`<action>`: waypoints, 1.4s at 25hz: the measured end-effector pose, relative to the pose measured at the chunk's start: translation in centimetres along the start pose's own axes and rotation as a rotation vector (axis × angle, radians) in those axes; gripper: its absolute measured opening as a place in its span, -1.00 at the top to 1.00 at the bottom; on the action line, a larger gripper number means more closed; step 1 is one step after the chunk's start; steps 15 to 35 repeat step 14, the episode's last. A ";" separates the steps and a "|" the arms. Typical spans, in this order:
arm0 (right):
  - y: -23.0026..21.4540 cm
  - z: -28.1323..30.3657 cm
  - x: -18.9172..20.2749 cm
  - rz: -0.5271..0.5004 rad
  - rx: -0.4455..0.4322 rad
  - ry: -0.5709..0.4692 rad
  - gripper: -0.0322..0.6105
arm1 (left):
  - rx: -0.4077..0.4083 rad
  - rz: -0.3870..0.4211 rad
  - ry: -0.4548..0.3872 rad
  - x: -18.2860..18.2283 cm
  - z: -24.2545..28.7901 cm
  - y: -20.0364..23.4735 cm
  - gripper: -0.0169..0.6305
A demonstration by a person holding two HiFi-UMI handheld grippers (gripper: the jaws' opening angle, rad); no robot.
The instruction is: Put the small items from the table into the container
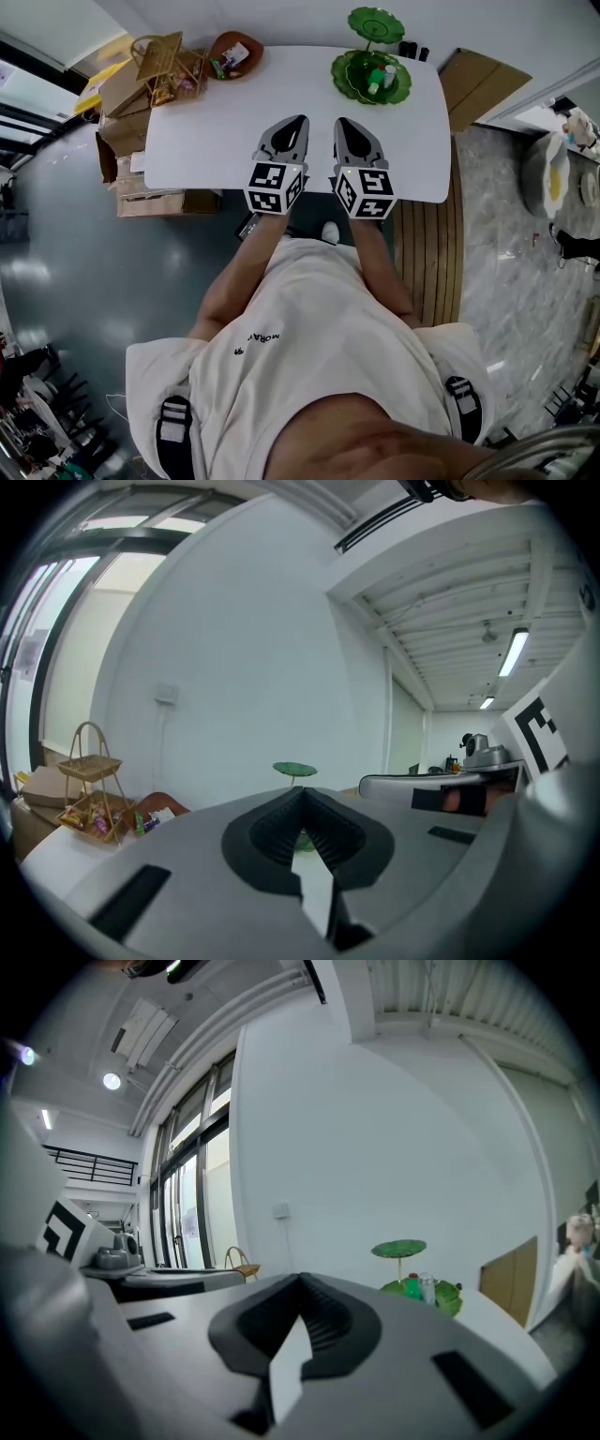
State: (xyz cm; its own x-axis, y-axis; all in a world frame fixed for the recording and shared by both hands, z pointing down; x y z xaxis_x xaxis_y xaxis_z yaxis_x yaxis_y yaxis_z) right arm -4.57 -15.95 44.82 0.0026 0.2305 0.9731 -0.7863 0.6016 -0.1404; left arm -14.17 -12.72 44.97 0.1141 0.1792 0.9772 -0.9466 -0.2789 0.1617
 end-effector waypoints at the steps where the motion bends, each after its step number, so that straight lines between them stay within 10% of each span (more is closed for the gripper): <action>1: 0.1 0.1 0.0 0.000 -0.005 0.002 0.89 | -0.007 -0.005 -0.005 -0.1 -0.2 0.1 0.93; 35: 2.2 1.4 -0.6 -0.018 -0.060 -0.017 0.89 | -0.077 0.003 -0.055 -0.9 -2.6 1.6 0.93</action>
Point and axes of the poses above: the fingertips, and each gripper's own axes: z forward along the fingers, y to its left, x out of its underside, the point moved 3 cm from there along -z, backward along the fingers, and after that the axes turned 9 degrees about x, right-handed, at the moved point
